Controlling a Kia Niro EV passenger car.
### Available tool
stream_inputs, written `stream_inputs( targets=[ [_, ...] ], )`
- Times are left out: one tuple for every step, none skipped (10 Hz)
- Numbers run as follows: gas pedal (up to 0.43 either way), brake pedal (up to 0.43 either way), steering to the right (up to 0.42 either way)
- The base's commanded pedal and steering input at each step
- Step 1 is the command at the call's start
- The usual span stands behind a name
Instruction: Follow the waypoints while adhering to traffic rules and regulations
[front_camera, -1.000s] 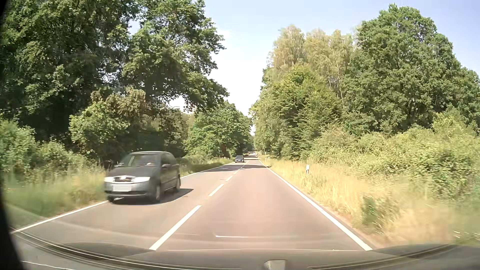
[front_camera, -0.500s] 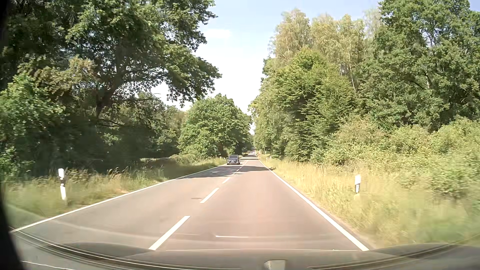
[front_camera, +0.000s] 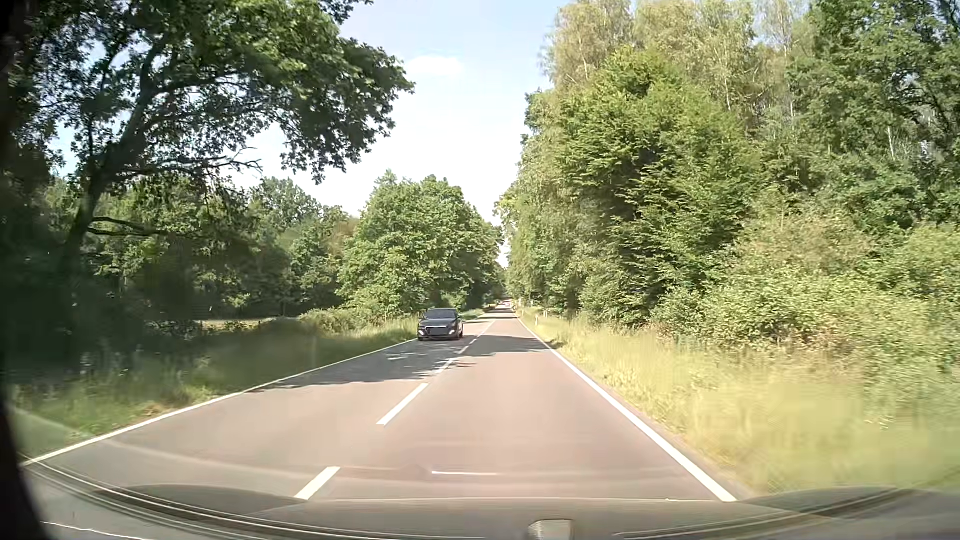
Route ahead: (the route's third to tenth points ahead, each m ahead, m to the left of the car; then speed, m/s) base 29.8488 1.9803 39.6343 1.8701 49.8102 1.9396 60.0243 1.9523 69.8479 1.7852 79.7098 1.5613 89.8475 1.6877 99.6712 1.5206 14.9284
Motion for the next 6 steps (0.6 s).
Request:
stream_inputs(
  targets=[
    [0.0,0.03,-0.001],
    [0.0,0.03,-0.001],
    [0.0,0.03,-0.001],
    [0.008,0.03,-0.001],
    [0.008,0.03,-0.001],
    [0.008,0.03,-0.001]
  ],
)
